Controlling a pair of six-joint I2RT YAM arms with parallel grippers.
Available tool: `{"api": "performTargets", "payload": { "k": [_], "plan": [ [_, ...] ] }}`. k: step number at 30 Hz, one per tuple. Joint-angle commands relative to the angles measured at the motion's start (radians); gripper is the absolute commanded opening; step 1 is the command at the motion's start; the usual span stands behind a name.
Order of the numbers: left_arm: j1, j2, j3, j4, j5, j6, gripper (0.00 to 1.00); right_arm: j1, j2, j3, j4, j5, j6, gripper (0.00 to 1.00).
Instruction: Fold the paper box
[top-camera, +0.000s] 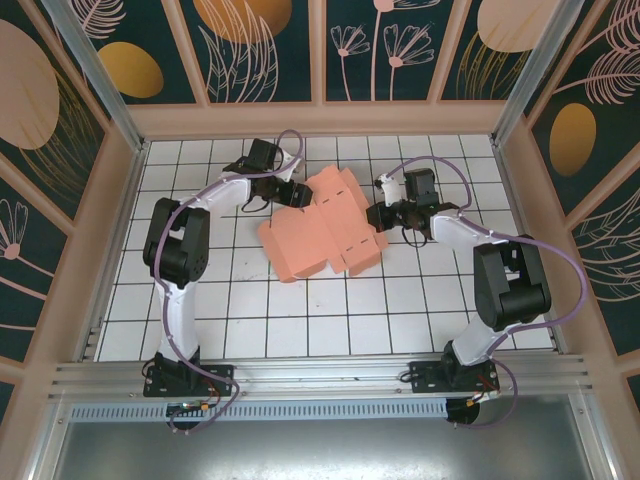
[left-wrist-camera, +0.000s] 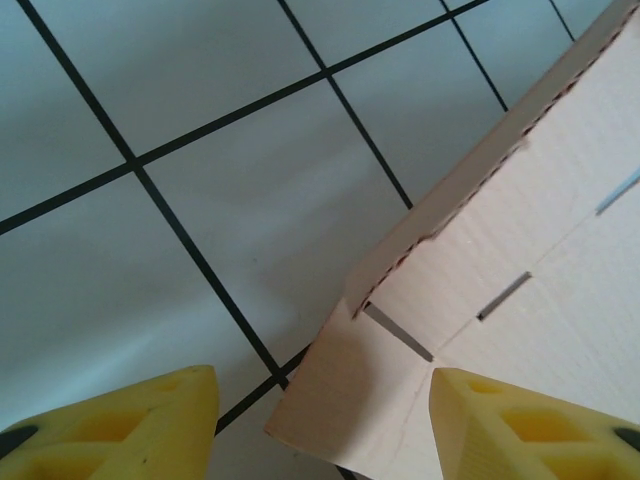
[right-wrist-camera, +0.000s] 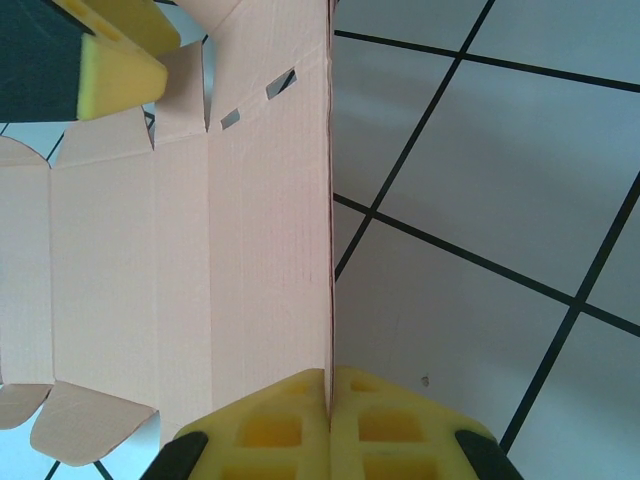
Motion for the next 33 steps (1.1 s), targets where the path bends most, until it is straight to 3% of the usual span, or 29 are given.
{"api": "performTargets", "payload": {
  "k": [1,7,10,12,17,25,30,33],
  "plan": [
    [0.007,0.038,0.034,-0.001,0.036,0.007,0.56,0.002,-0.019,0.001,-0.017,-0.021,-0.017,0.00],
    [0.007,0.030,0.030,0.014,0.132,0.003,0.40,0.002,0.000,0.013,-0.034,0.002,-0.017,0.00],
    [0.007,0.015,0.010,0.030,0.180,0.024,0.37,0.001,0.010,0.020,-0.043,0.011,-0.016,0.00],
    [0.007,0.007,-0.004,0.042,0.186,0.030,0.26,0.001,0.011,0.021,-0.046,0.011,-0.016,0.00],
    [0.007,0.016,-0.007,0.038,0.200,0.034,0.15,0.002,0.016,0.022,-0.047,0.010,-0.013,0.00],
    [0.007,-0.018,-0.063,0.068,0.197,0.084,0.13,0.003,0.018,0.026,-0.044,0.013,0.005,0.00],
    [-0.004,-0.125,-0.234,0.249,0.162,0.148,0.14,0.013,0.031,0.051,-0.066,0.014,0.017,0.00],
    [-0.047,-0.197,-0.337,0.365,0.053,0.226,0.14,0.022,0.051,0.073,-0.086,0.036,0.025,0.00]
  ]
}}
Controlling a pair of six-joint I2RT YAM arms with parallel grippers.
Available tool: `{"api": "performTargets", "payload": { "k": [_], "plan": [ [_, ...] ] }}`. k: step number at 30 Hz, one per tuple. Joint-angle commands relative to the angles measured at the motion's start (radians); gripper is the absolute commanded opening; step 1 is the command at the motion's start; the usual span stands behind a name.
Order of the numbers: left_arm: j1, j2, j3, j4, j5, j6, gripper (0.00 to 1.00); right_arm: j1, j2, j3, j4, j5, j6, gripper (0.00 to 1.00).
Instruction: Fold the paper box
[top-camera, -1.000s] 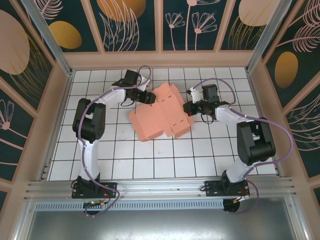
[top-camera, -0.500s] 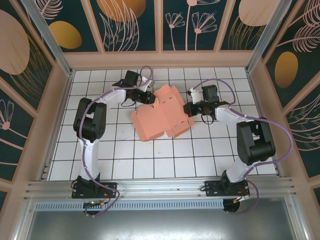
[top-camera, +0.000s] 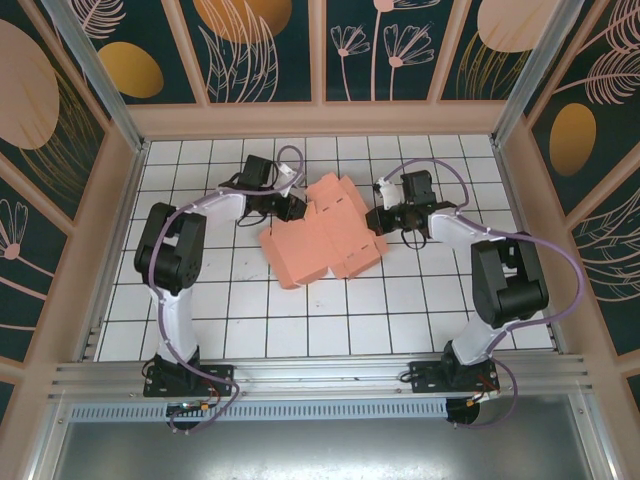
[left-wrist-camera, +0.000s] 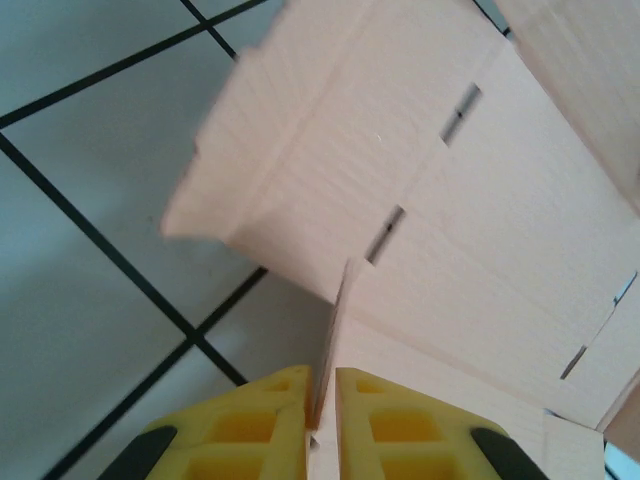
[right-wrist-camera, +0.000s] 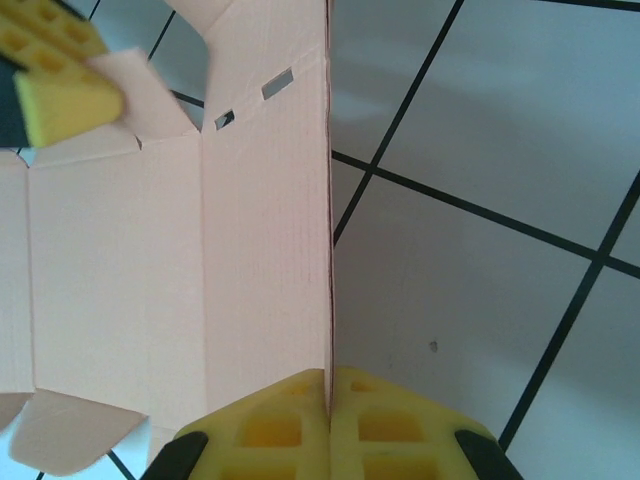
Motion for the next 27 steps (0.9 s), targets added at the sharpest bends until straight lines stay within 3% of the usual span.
{"api": "performTargets", "payload": {
  "k": [1,12,16,20,24,27],
  "plan": [
    [-0.058,-0.101,-0.096,0.182,-0.126,0.130,0.15,0.011,0.028,0.052,-0.017,0.028,0.022,0.00],
    [-0.199,-0.207,-0.340,0.525,-0.488,0.333,0.13,0.018,0.050,0.081,-0.035,0.039,0.037,0.00],
    [-0.285,-0.204,-0.433,0.668,-0.744,0.452,0.14,0.019,0.055,0.084,-0.034,0.039,0.038,0.00],
    [-0.348,-0.170,-0.454,0.747,-0.896,0.544,0.14,0.018,0.062,0.088,-0.029,0.029,0.040,0.00],
    [-0.378,-0.128,-0.449,0.786,-0.997,0.609,0.14,0.019,0.066,0.087,-0.027,0.031,0.040,0.00],
    [-0.381,-0.120,-0.425,0.759,-1.006,0.569,0.14,0.018,0.065,0.086,-0.029,0.035,0.037,0.00]
  ]
}}
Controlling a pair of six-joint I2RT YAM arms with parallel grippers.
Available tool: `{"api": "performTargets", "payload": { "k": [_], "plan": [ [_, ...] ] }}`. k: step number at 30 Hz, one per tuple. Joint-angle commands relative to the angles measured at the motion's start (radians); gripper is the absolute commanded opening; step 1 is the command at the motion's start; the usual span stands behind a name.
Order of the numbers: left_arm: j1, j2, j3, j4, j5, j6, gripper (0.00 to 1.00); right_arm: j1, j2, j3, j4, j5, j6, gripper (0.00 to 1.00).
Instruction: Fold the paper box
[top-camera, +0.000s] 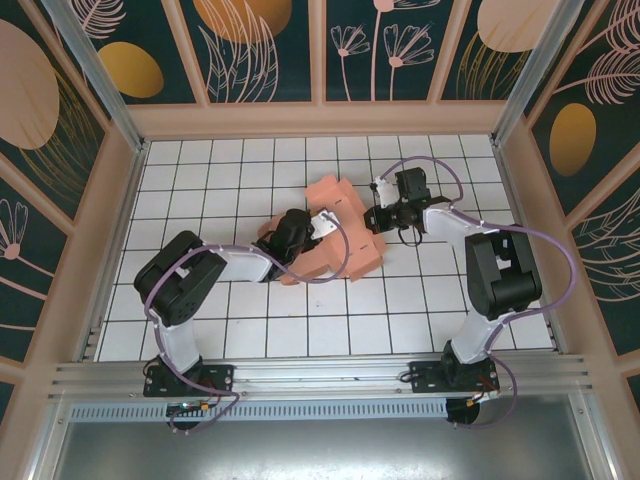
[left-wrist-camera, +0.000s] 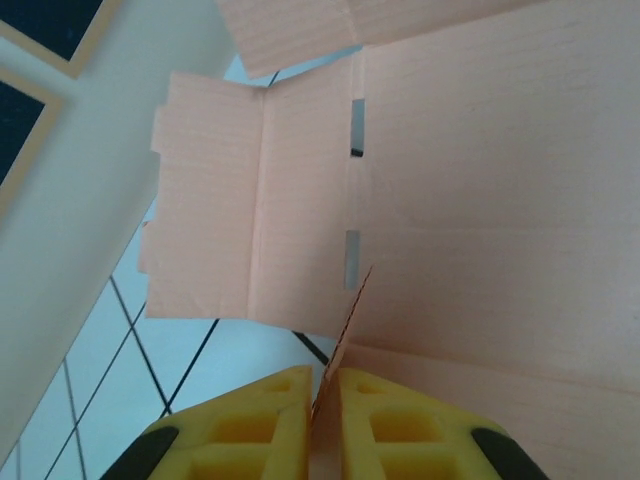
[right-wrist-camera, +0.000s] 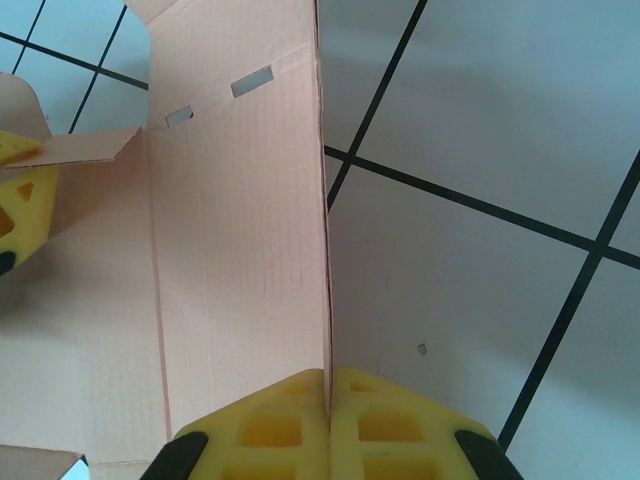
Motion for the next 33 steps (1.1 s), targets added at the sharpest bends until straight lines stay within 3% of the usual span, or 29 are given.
{"api": "performTargets", "payload": {
  "k": [1,3,8,14,18,22,24,27,30,33],
  "plan": [
    [-0.008,0.015,0.030,0.025,-0.052,-0.003,0.14,0.006,0.009,0.035,0.021,0.001,0.013,0.00],
    [-0.006,0.003,0.037,0.007,-0.011,-0.060,0.14,0.007,0.004,0.033,0.020,0.003,0.012,0.00],
    [0.023,-0.029,0.090,-0.118,0.211,-0.197,0.14,0.006,-0.006,0.029,0.014,0.009,0.007,0.00],
    [0.075,-0.021,0.148,-0.206,0.398,-0.286,0.14,0.008,-0.019,0.022,0.016,0.005,0.005,0.00],
    [0.082,-0.014,0.152,-0.203,0.390,-0.324,0.22,0.009,-0.027,0.016,0.017,0.005,0.005,0.00],
    [0.135,-0.072,0.110,-0.089,0.411,-0.483,0.30,0.008,-0.039,0.004,0.020,0.013,0.002,0.00],
    [0.168,-0.094,0.086,-0.057,0.431,-0.550,0.41,0.008,-0.044,0.000,0.020,0.017,-0.001,0.00],
    [0.200,-0.094,0.097,-0.073,0.372,-0.639,0.45,0.007,-0.048,-0.003,0.017,0.024,-0.003,0.00],
    [0.231,-0.043,0.171,-0.168,0.263,-0.716,0.44,0.007,-0.051,-0.007,0.020,0.020,-0.001,0.00],
    [0.251,0.014,0.232,-0.252,0.231,-0.742,0.42,0.009,-0.056,-0.010,0.022,0.012,0.002,0.00]
  ]
}}
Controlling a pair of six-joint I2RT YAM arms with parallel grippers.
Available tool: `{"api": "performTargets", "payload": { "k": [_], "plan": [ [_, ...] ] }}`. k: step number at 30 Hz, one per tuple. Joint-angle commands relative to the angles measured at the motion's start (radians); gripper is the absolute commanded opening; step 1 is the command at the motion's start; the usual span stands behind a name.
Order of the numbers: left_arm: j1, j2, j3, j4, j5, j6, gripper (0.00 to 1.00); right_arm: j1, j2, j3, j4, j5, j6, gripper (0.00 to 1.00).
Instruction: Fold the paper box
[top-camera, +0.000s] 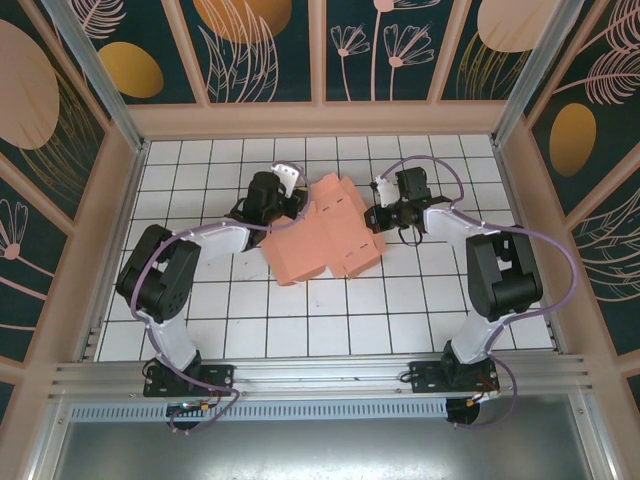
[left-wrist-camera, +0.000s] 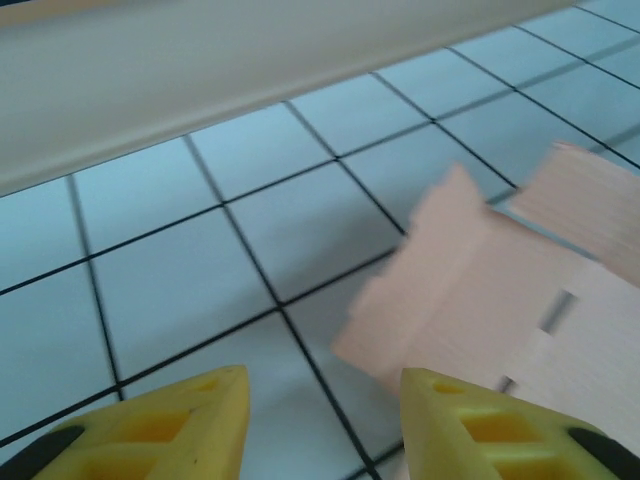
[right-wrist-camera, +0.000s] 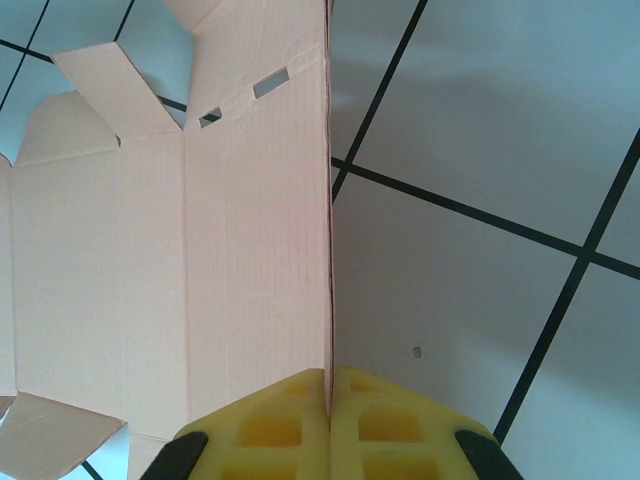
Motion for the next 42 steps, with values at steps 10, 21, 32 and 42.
{"api": "performTargets", "payload": {
  "k": [10,21,32,42],
  "plan": [
    [0.017,0.121,0.115,-0.135,0.203,-0.045,0.39,0.012,-0.051,-0.017,0.017,-0.003,-0.003,0.00],
    [0.006,0.120,0.099,-0.178,0.348,0.020,0.29,0.016,-0.034,-0.006,0.022,-0.006,0.002,0.00],
    [0.006,0.148,0.157,-0.263,0.575,0.042,0.29,0.018,-0.027,0.001,0.015,-0.005,0.005,0.00],
    [0.006,0.307,0.285,-0.472,0.482,0.067,0.30,0.026,-0.032,0.008,0.003,0.008,-0.001,0.00]
  ]
}}
